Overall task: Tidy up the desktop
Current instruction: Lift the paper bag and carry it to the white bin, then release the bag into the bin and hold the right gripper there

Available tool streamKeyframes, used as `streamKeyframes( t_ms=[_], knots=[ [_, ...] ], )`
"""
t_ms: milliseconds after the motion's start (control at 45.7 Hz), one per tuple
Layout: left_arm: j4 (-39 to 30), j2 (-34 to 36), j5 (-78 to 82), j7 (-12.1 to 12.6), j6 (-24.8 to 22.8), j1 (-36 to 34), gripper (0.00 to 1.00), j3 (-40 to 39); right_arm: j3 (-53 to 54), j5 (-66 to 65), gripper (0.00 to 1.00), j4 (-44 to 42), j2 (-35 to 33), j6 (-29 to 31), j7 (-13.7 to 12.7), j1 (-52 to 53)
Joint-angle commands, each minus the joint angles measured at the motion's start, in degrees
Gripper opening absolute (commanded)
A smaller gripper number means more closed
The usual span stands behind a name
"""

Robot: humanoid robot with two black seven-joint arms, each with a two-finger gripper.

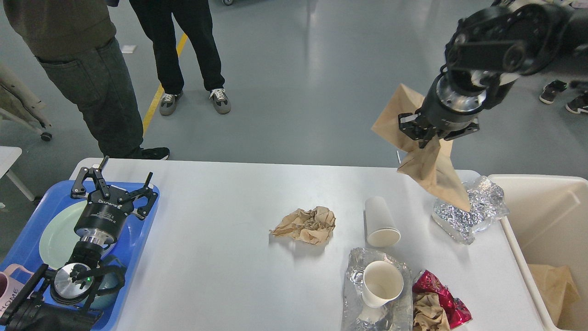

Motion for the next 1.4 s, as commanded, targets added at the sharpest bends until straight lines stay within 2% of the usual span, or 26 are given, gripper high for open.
streamKeyframes(
  t_ms=[0,22,44,88,131,306,482,591,679,832,1007,1138,1248,1379],
  knots=[
    [0.0,0.0,0.0,0.0,0.1,0.0,0.97,0.0,-9.3,0.0,0.00,5.1,-2.4,3.1,7.2,6.1],
    [0.0,0.0,0.0,0.0,0.0,0.0,0.97,0.0,-11.3,0.0,0.00,5.8,-2.3,3.1,9.1,6.7],
    [0.0,0.0,0.0,0.0,0.0,0.0,0.97,0.0,-15.8,0.0,0.00,7.4,-2.3,2.8,13.4,7.8],
    [0.0,0.0,0.0,0.0,0.0,0.0,0.97,0.0,-19.0,0.0,0.00,8.0,-2.3,2.6,15.9,8.3],
    [0.0,0.0,0.0,0.0,0.0,0.0,0.97,0.0,-20.9,0.0,0.00,8.2,-2.3,2.4,17.0,8.4],
    [0.0,0.0,0.0,0.0,0.0,0.0,0.97,0.0,-22.7,0.0,0.00,9.2,-3.9,0.2,16.9,8.4],
    [0.0,0.0,0.0,0.0,0.0,0.0,0.97,0.0,-24.0,-0.7,0.00,5.9,-15.9,-6.7,15.8,1.8],
    [0.0,0.0,0.0,0.0,0.0,0.0,0.97,0.0,-23.6,-1.0,0.00,-2.3,-23.8,-9.3,15.2,-5.9],
    [0.0,0.0,0.0,0.0,0.0,0.0,0.97,0.0,-22.4,-0.6,0.00,-11.7,-26.9,-10.6,15.1,-14.3],
    [0.0,0.0,0.0,0.0,0.0,0.0,0.97,0.0,-12.0,-0.3,0.00,-23.7,-31.5,-14.7,15.0,-33.4],
    [0.0,0.0,0.0,0.0,0.0,0.0,0.97,0.0,2.3,-0.1,0.00,-41.7,-31.0,-19.8,15.0,-57.2],
    [0.0,0.0,0.0,0.0,0.0,0.0,0.97,0.0,15.1,-0.1,0.00,-54.3,-26.6,-24.3,15.0,-75.3],
    [0.0,0.0,0.0,0.0,0.0,0.0,0.97,0.0,18.7,-0.1,0.00,-62.2,-22.0,-25.0,15.0,-82.8],
    [0.0,0.0,0.0,0.0,0.1,0.0,0.97,0.0,19.6,0.1,0.00,-66.4,-17.6,-27.5,14.9,-89.5]
  ],
)
